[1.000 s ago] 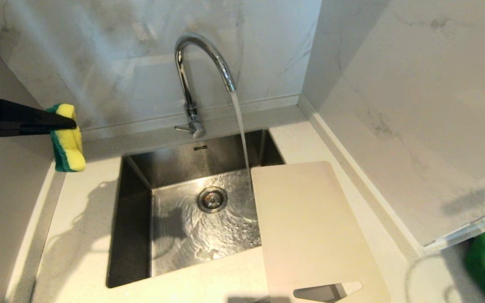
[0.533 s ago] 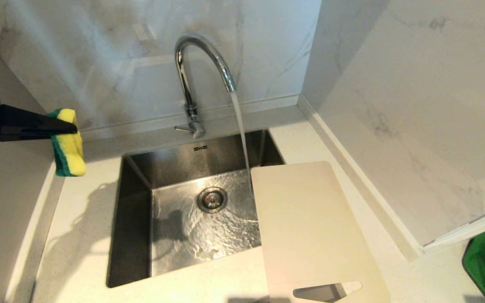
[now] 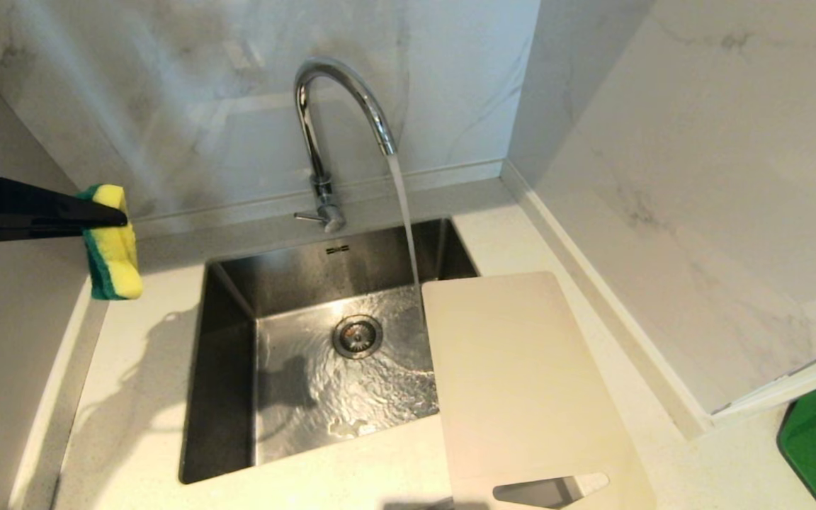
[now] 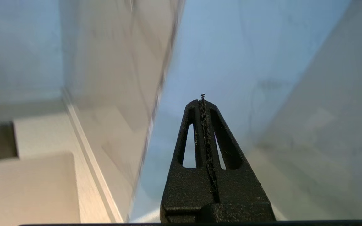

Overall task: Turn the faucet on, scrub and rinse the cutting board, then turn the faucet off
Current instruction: Put down the cleaning cloth

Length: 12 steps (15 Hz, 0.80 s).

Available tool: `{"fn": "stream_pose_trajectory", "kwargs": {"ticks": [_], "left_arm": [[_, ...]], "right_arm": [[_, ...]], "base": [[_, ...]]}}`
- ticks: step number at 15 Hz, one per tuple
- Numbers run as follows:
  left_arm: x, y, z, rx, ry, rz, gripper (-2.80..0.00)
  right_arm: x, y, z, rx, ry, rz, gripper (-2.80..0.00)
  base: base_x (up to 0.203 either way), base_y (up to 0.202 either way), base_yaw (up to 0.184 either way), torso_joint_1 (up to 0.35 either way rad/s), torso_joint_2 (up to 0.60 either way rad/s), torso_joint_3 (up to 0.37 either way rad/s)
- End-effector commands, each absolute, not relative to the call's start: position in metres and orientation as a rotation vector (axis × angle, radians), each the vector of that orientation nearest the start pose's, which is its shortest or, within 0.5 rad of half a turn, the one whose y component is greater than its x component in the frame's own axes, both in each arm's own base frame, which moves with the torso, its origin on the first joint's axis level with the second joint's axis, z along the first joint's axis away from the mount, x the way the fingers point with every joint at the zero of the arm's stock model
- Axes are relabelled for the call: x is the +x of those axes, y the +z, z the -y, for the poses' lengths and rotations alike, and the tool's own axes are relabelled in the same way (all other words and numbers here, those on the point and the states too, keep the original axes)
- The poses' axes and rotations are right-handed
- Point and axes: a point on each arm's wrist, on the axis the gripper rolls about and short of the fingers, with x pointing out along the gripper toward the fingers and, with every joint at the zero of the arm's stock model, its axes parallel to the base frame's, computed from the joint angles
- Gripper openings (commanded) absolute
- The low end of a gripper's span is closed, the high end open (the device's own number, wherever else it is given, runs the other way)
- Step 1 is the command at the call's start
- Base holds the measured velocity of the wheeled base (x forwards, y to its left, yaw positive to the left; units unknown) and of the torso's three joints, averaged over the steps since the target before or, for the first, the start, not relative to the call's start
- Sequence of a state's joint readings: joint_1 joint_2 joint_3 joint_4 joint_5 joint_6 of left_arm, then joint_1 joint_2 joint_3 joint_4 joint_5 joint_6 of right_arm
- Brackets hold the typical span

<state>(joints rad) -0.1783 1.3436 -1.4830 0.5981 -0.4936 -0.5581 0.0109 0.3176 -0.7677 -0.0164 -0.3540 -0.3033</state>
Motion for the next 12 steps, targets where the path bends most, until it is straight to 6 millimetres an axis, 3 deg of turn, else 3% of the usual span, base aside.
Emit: {"fn": "stream_pose_trajectory", "kwargs": {"ticks": [1,8,12], "left_arm": [[0.180,0.345,0.043,-0.606,-0.515,-0.647,-2.80],[0.190,0.339,0.045,-0.607,-0.510,-0.677,-2.80],[0.190,0.338,0.048,-0.605,-0.522,-0.679,-2.80]], "right_arm": [[-0.072,0.256,0.006,-0.218,-0.437,0.389,-2.80],[-0.061,0.238,0.007,-0.210,-0.474,0.284,-2.80],[-0.038,0.208,0.008,-0.194,-0.453,0.239,-2.80]], "base": [[0.000,0.000,0.000,0.000,0.00,0.000],[0.000,0.000,0.000,0.000,0.00,0.000],[0.000,0.000,0.000,0.000,0.00,0.000]]}}
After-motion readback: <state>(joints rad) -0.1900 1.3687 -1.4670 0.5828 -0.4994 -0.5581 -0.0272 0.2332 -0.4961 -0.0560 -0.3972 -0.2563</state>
